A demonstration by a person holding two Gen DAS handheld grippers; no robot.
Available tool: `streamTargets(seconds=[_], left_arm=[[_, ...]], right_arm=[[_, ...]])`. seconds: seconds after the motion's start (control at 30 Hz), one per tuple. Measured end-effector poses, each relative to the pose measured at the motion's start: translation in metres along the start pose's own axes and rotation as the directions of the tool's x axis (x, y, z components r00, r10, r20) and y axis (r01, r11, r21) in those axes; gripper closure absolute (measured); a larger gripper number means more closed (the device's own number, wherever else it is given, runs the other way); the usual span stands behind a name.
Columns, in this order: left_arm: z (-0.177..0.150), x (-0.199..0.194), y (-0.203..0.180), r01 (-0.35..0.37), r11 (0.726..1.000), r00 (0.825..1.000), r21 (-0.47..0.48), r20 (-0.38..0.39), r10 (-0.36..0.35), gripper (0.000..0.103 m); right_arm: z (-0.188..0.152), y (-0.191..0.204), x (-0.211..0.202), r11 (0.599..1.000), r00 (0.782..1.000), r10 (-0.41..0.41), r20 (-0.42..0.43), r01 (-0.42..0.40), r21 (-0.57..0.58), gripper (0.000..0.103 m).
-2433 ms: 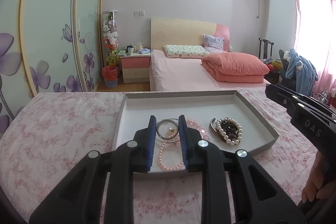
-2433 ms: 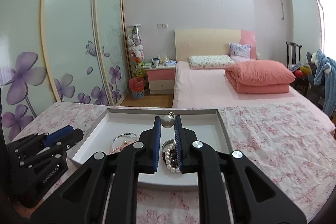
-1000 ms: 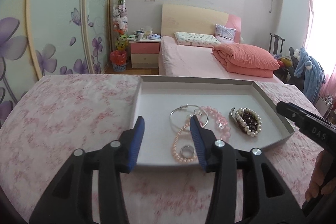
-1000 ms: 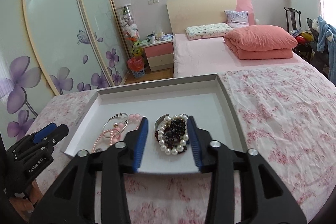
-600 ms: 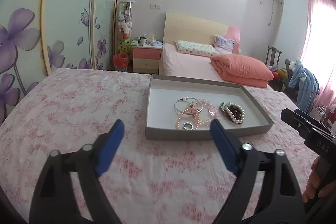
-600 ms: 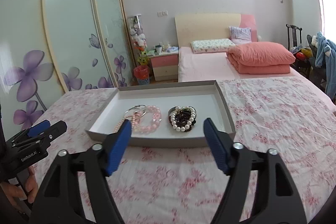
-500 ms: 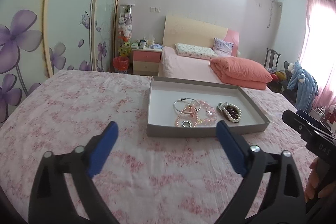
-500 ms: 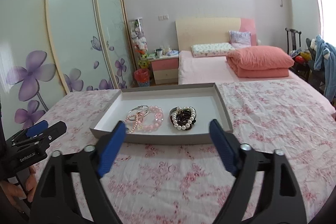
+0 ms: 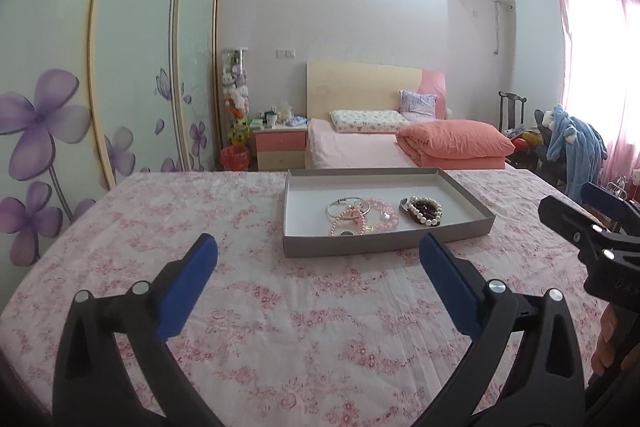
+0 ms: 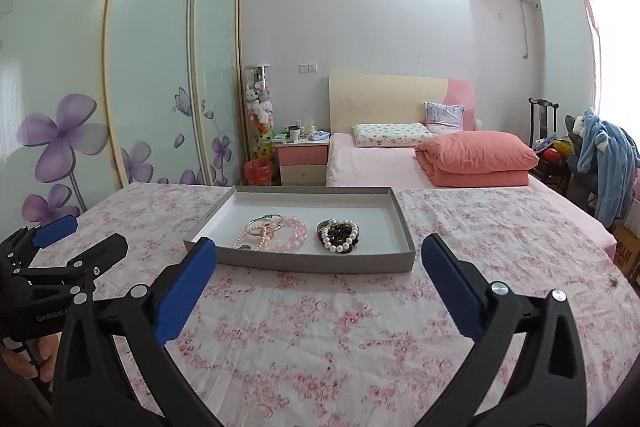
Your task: Organize jewelry
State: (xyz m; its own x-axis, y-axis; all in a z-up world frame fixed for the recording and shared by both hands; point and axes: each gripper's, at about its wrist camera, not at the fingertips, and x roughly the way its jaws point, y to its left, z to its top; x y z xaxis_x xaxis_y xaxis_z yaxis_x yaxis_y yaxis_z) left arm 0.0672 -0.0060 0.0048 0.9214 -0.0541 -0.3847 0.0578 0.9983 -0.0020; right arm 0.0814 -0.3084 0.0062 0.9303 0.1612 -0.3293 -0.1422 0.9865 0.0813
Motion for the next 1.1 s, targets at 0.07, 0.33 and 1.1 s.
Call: streamTargets(seconds=[0.07,0.33,1.1], left_arm=[[-0.002,-0.006,-0.002,0.001,1.000,1.000,0.000,0.008,-0.001,0.004],[-0.014,-0.013,0.002,0.002,1.000,1.000,-0.021,0.003,-0.002,0.004],[-0.024,-0.012,0.004,0.014,1.000,1.000,-0.027,-0.002,-0.014,0.004]], right_arm=[[-0.004,0.002,-0.003,1.000,1.000,0.005,0.000,-0.005,-0.003,0.002],[-0.020,0.004,-0.014,1.000,1.000,0.007,0.014,-0.007,-0.012,0.002],[-0.030,-0.002,-0.015,1.000,1.000,0.010,0.009,-0.010,0.028,0.002]])
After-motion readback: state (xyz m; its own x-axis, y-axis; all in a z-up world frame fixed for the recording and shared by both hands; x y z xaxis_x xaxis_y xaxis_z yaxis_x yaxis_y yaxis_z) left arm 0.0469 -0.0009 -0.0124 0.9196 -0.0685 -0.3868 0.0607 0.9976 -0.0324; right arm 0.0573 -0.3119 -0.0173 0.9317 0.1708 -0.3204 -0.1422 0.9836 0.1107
